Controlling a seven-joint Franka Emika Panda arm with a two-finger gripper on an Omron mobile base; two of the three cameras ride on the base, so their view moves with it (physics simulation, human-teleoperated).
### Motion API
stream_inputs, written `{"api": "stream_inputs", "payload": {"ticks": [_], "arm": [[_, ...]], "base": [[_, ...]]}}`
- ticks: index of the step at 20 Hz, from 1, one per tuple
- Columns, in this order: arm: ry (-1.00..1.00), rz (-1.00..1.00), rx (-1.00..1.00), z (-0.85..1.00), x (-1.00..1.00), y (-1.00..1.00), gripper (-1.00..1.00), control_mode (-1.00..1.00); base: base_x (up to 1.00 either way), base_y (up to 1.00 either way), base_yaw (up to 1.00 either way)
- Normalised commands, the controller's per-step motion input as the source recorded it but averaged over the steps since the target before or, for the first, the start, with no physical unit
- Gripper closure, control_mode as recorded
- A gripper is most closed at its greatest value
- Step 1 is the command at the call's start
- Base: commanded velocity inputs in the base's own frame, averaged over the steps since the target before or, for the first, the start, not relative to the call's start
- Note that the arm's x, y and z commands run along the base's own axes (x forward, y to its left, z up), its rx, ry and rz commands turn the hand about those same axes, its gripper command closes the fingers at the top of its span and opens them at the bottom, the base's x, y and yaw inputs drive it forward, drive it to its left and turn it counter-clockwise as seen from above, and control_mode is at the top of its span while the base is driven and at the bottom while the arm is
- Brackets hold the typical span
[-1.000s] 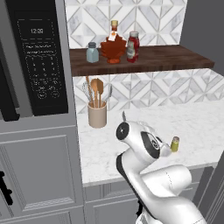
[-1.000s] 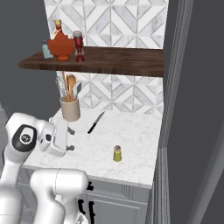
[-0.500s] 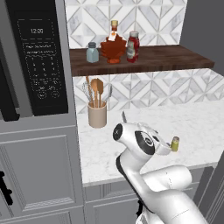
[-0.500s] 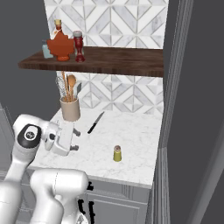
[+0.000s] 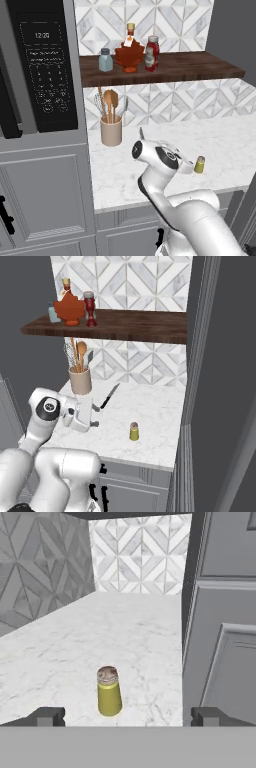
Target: Put the shaker and condiment bottle from the counter next to their counterparts in the cabinet.
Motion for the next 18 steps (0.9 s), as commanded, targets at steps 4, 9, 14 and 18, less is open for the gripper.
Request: {"api": "stream_inputs", "payload": {"ticks": [4, 9, 14, 18], "arm": [[0.0, 0.13, 0.02, -0.49, 0.57, -0.44, -1.0, -1.0], [0.0, 0.02, 0.0, -0.55, 0.05, -0.68, -1.0, -1.0], [0.0, -0.01, 0.0, -0.52, -0.24, -0.58, -1.0, -1.0], [0.0, 0.0, -0.01, -0.04, -0.26, -0.06, -1.0, -1.0]], "base": [[0.0, 0.0, 0.0], [0.0, 0.0, 0.0], [0.0, 0.0, 0.0], [0.0, 0.0, 0.0]]}}
